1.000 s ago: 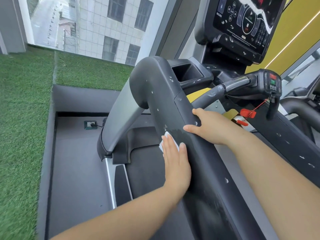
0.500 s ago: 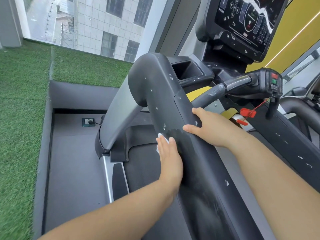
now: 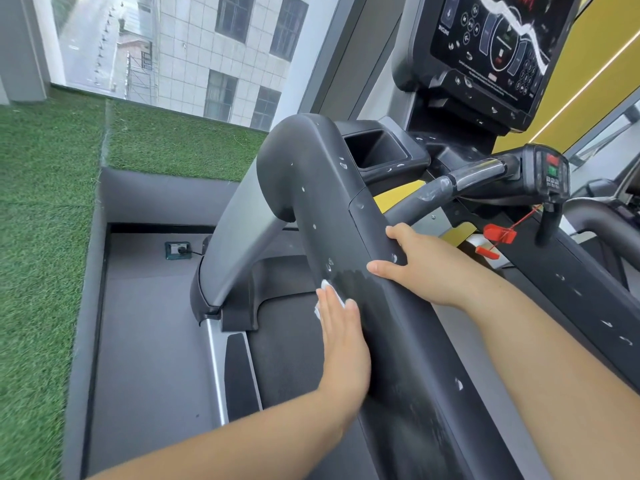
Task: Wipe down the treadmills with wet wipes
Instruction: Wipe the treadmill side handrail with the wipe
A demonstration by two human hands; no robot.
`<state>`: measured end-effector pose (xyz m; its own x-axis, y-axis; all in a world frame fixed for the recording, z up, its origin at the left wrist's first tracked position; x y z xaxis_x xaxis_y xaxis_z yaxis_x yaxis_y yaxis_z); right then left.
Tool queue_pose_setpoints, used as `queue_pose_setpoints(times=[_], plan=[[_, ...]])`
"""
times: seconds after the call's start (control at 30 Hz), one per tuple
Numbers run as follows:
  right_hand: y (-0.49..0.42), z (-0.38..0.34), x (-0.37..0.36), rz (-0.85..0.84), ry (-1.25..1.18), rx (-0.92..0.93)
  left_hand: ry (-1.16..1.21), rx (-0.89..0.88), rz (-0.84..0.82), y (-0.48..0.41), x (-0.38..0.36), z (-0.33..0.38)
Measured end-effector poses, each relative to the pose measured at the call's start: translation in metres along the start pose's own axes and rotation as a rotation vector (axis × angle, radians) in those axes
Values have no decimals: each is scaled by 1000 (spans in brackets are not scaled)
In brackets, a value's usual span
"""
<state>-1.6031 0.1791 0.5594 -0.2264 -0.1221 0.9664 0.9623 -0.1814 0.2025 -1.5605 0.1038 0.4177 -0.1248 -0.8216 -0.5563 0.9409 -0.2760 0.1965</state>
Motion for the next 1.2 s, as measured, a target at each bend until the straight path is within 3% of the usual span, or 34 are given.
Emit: queue_pose_setpoints(times=[0.2, 0.4, 0.53, 0.63, 0.77, 1.0, 1.2], plan=[[-1, 1, -2, 10, -18, 2, -19, 18, 52, -50, 5, 20], [-3, 4, -3, 6, -57, 3, -64, -76, -11, -8, 3, 0], [-4, 4, -4, 12, -60, 7, -76, -61, 23, -44, 3, 16], [-4, 4, -5, 13, -71, 6, -208, -145, 36, -50, 2, 20], [-4, 6, -5, 6, -87, 2, -131, -163, -13, -14, 0, 5], [-4, 6, -6, 14, -98, 6, -443, -229, 111, -66, 5, 7], [-5, 8, -6, 2, -116, 1, -202, -257, -75, -14, -2, 2]])
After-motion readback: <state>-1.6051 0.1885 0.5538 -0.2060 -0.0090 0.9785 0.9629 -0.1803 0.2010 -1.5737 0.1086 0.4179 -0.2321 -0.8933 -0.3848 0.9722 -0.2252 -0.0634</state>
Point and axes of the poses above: each hand's wrist, its own y-axis away from the middle knuckle, its own x-axis out of the back of the hand, z = x × y, the point moved 2 cm from there along -y, towards the middle knuckle, and after that the axes turned 10 degrees about y, right-handed, at the moved point
